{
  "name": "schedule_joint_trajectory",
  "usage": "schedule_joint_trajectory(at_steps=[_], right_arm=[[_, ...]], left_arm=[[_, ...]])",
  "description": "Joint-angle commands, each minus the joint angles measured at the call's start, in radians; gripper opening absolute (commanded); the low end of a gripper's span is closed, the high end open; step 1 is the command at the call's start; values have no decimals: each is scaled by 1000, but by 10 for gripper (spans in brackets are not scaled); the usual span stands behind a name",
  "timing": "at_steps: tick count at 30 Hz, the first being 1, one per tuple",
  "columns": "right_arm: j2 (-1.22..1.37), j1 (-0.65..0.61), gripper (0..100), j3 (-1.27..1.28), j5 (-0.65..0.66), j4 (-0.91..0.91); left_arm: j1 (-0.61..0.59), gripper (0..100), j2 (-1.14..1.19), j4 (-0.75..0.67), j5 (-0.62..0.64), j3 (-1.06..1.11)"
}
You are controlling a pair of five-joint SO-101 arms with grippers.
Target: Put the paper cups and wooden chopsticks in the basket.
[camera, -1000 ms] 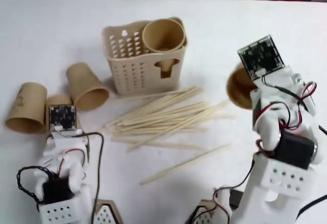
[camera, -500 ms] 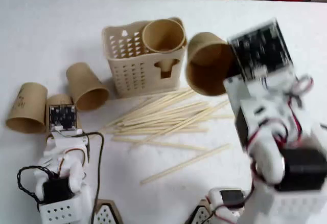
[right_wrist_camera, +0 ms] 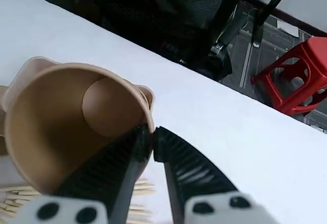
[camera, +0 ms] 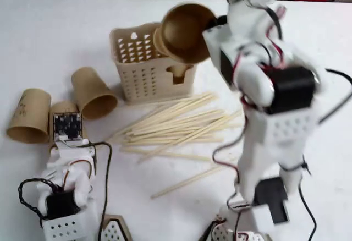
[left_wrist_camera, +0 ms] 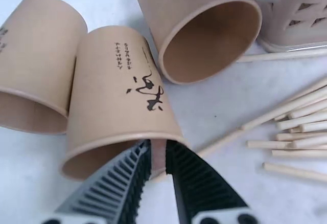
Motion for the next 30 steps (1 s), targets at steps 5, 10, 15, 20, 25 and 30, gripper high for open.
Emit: schedule_joint_trajectory(at_steps=[5,10,15,20,25,30], right_arm=[[131,-7,23,-87,-12,4],[176,-10,24,-87,-14,-5],[189,-10,40,-87,-14,-25],[191,-2,208,-86,-130,-76],[191,-21,313,-84,-180,-171],[189,-36,257,-81,-178,-176]], left_arm=[[-5,76,-8,-18,-9,-8],[-5,76,-8,-18,-9,-8],[-5,76,-8,-18,-9,-8],[-5,76,-8,-18,-9,-8],[-5,76,-8,-18,-9,-8],[-5,76,-8,-18,-9,-8]])
